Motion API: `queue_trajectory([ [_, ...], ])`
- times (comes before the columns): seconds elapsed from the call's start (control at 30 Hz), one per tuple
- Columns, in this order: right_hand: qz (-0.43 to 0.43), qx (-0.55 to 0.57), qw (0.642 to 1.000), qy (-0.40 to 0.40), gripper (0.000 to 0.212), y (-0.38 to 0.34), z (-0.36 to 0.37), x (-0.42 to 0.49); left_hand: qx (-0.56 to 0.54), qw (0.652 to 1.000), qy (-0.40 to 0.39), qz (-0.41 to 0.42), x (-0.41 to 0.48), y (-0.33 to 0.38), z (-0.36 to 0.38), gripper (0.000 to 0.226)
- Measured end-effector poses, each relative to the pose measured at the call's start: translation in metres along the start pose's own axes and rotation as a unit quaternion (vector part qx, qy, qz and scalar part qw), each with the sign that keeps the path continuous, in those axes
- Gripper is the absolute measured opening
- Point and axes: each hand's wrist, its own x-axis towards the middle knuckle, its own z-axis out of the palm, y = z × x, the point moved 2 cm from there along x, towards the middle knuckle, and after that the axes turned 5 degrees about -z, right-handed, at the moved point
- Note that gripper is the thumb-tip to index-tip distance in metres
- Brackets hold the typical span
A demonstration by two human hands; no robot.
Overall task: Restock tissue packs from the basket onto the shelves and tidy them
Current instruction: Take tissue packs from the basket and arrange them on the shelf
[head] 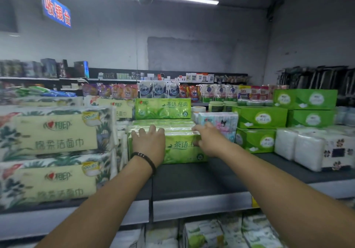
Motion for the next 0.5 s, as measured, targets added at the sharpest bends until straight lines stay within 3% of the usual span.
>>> queue_trajectory([
  [0.17, 0.003, 0.037, 0.999, 0.018, 0.081, 0.007, -0.007, -0.016, -0.012, 1.0, 0.023, -0.007, -0.01, 0.008, -0.002, 0.063],
  [0.23, 0.005, 0.062, 0.998, 0.032, 0.08, 0.014, -0.015, -0.029, -0.048, 0.997, 0.062, 0.019, -0.022, 0.022, -0.014, 0.064],
  [0.37, 0.002, 0.156, 0.982, 0.109, 0.045, 0.037, -0.033, -0.069, -0.169, 0.966, 0.128, 0.146, -0.07, 0.074, -0.05, 0.032],
  [0.5, 0.012, 0.22, 0.947, 0.234, 0.015, 0.076, -0.046, -0.145, -0.226, 0.932, 0.045, 0.279, -0.137, 0.134, -0.064, 0.021],
])
